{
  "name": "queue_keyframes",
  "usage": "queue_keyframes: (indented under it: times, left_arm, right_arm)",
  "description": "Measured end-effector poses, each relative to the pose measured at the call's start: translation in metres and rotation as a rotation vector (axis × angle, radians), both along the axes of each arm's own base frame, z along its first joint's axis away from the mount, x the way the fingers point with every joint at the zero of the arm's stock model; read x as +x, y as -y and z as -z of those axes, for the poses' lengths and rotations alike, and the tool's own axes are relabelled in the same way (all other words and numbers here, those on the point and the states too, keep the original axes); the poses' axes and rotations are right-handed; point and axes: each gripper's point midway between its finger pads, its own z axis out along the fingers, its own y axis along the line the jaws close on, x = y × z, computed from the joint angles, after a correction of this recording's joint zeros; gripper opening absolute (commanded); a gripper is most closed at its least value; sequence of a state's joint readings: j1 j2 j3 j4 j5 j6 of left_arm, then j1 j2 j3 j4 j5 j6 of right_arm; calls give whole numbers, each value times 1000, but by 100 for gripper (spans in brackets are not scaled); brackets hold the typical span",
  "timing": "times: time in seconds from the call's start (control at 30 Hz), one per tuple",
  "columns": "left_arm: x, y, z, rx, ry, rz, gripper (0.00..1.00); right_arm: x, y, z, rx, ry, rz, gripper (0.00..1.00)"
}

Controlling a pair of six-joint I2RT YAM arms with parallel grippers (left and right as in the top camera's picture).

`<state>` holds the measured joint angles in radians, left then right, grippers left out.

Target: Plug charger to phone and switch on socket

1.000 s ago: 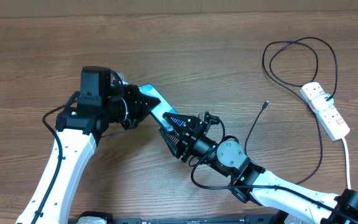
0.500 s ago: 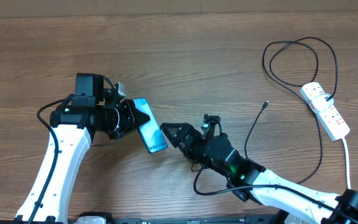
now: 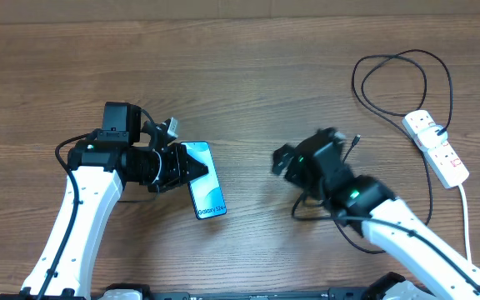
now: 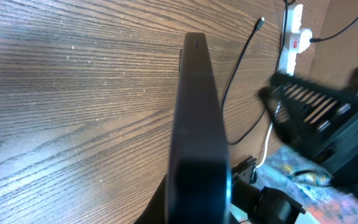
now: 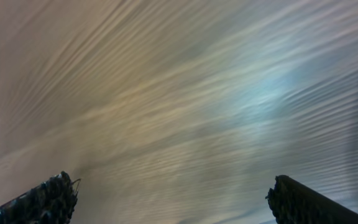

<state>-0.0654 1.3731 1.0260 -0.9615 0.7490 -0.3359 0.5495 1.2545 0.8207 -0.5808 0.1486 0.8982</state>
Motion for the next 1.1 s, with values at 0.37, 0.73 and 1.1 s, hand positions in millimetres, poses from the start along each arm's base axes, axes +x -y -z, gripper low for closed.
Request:
queue_keyframes:
  times: [0.37,0.73,1.1]
  left_arm:
    - [1,0,0,-1,7,0,4]
    - [2,1,-2,-9,12,0,4]
    - [3,2,-2,-12,15,0,4]
  right_arm:
    - [53,117,1,-190,59,205,80]
    - [60,139,96,-341,-156,179,72]
    - [73,134,117,-336,-170,145,4]
